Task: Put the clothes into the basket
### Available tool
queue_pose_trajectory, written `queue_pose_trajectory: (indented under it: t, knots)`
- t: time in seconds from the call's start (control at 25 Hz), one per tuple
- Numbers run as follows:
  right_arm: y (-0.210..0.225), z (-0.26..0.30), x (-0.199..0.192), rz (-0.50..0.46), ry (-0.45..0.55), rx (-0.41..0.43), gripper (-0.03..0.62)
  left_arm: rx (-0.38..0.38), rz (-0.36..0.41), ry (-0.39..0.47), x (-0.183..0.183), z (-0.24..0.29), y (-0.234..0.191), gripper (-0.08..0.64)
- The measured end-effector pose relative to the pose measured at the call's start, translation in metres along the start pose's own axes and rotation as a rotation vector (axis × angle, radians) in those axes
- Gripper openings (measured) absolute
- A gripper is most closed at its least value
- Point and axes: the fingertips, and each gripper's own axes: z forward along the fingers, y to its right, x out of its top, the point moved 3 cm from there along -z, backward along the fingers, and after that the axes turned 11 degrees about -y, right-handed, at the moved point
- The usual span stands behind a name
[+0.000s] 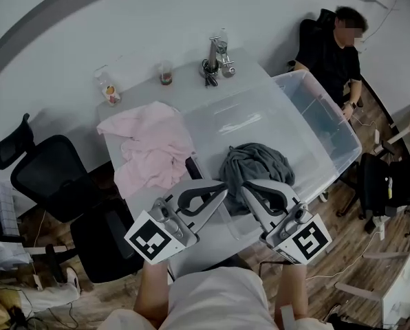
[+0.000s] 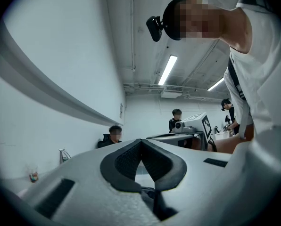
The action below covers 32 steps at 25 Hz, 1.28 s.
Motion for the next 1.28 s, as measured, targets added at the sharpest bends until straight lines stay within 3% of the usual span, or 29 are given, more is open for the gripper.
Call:
queue_pose_trajectory:
  t: [0.68,1.12,1.28]
  knots:
    - [-0.073,0.099,0.033,-0.098,-0.01,0.168,0.008,0.249,-0.024,0.01,-0.015,-0.127,-0.043,0.005]
    - [-0.098,0.148,0.037,-0.132,-0.03,0.236,0.009,0.342,-0.031,-0.009,-0.028,-0.173,-0.064,0.005]
    - [-0.1,0.166,0.029,-0.156,-0.102,0.228,0.009,0.366,-0.032,-0.023,-0.034,-0.185,-0.074,0.005]
